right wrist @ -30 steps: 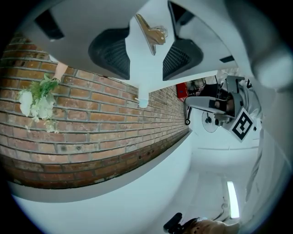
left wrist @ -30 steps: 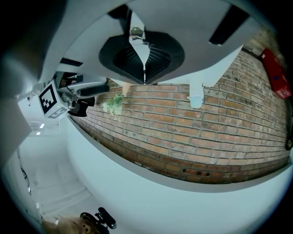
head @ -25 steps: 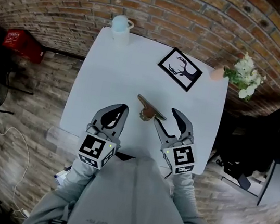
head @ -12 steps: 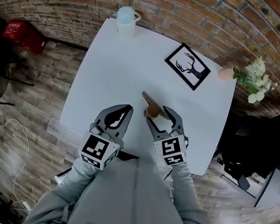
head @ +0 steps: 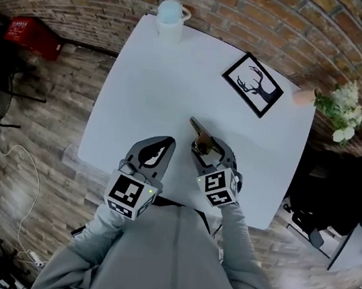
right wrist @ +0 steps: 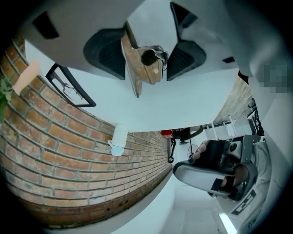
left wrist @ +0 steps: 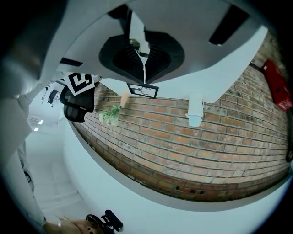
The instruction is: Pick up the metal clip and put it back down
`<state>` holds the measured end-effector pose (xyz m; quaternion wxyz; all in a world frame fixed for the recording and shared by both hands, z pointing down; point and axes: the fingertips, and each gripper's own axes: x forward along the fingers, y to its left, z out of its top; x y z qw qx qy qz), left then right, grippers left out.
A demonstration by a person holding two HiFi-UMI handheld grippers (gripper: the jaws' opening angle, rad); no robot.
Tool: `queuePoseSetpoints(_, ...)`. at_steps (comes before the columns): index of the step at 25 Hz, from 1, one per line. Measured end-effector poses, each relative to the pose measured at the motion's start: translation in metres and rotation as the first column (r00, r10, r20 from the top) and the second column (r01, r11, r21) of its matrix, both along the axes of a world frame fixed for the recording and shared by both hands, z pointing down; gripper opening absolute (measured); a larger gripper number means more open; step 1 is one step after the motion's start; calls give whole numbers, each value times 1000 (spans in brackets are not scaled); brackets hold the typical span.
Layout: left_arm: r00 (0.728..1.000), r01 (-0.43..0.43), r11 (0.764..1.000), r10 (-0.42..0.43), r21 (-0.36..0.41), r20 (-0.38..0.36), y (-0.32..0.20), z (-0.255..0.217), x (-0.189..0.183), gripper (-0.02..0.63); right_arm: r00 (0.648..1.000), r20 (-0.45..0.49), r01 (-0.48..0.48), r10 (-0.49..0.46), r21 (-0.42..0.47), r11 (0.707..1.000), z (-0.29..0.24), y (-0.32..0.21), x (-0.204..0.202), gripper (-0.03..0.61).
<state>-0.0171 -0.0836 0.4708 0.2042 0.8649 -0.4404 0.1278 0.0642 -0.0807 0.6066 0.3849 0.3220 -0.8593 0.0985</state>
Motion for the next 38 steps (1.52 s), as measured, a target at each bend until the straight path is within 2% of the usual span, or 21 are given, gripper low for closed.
queuePoseSetpoints(11, 1000, -19, 1000, 19, -24, -3, -1, 16, 4, 32, 999, -49, -20, 20, -13, 1000, 26, -7, 6, 264)
queuePoseSetpoints(21, 1000, -16, 1000, 15, -27, -3, 0, 17, 1, 32, 998, -60, -10, 10, 3, 1000, 27, -7, 6, 261)
queuePoseSetpoints(25, 1000, -18, 999, 18, -26, -4, 1, 17, 0, 32, 996, -88, 4, 0, 36, 999, 24, -8, 6, 227)
queuePoseSetpoints(28, 1000, -22, 999, 22, -27, -4, 3, 17, 0, 32, 994, -109, -8, 15, 69, 998, 19, -12, 10, 138)
queuePoseSetpoints(38, 1000, 0, 1000, 0, -7, 0, 2, 12, -8, 32, 994, -104, -18, 25, 68, 998, 14, -15, 10, 117)
